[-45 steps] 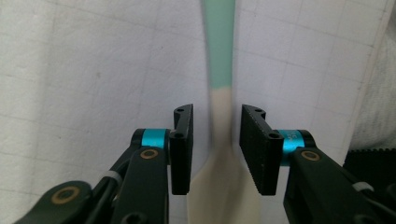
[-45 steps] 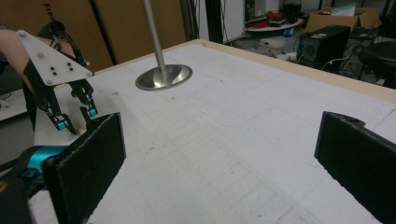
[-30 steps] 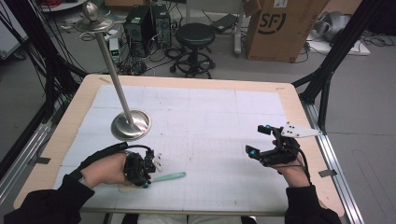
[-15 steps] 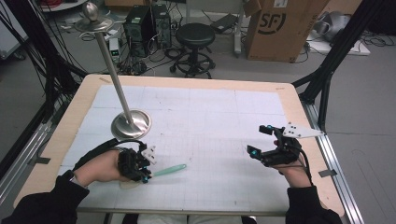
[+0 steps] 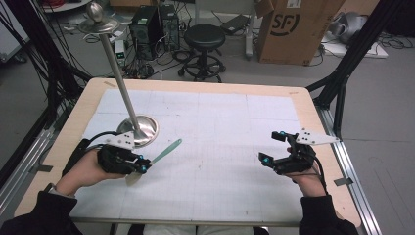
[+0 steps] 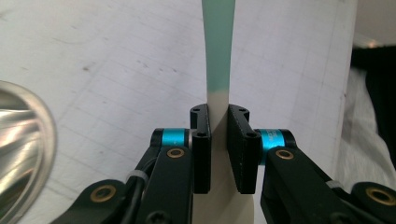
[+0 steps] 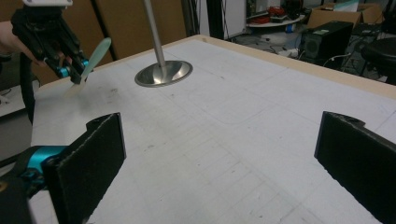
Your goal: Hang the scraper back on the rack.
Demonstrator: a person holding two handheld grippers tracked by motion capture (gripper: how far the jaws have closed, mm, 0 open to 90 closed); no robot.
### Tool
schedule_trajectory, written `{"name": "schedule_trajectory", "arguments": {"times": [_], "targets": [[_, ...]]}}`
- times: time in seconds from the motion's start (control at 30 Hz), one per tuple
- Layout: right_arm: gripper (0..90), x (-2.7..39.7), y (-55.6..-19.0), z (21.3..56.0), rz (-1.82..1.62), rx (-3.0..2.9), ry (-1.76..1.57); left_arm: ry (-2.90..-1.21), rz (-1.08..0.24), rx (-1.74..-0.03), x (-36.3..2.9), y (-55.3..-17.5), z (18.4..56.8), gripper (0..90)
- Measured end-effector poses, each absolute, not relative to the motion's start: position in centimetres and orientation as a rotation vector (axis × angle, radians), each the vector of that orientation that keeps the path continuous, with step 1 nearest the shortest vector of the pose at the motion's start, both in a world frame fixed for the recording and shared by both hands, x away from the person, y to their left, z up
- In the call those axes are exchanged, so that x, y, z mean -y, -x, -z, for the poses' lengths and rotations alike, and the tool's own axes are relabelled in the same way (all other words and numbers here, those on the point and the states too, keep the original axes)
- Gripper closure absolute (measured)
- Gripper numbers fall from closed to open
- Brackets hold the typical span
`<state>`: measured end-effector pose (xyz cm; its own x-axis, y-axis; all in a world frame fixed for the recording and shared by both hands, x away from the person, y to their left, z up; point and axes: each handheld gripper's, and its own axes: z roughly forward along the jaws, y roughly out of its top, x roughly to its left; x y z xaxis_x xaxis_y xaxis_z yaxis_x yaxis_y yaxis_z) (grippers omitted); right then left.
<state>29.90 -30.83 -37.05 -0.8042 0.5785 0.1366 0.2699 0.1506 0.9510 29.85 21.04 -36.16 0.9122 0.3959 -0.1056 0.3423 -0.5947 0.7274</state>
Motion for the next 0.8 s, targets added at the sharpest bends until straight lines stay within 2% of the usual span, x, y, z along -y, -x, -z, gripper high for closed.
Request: {"name": "schedule_trajectory", "arguments": {"times": [0.47, 0.8], "targets": [[0.9, 30.8, -30.0, 37.1, -1.700, -2.172, -0.829, -1.941, -0.217, -0.594, -25.7, -30.3, 34.1, 80.4], [0.9, 30.6, -30.0, 37.1, -1.701, -2.169, -0.829, -1.836, -0.297, -0.660, -29.8, -30.2, 32.2, 80.4]]}}
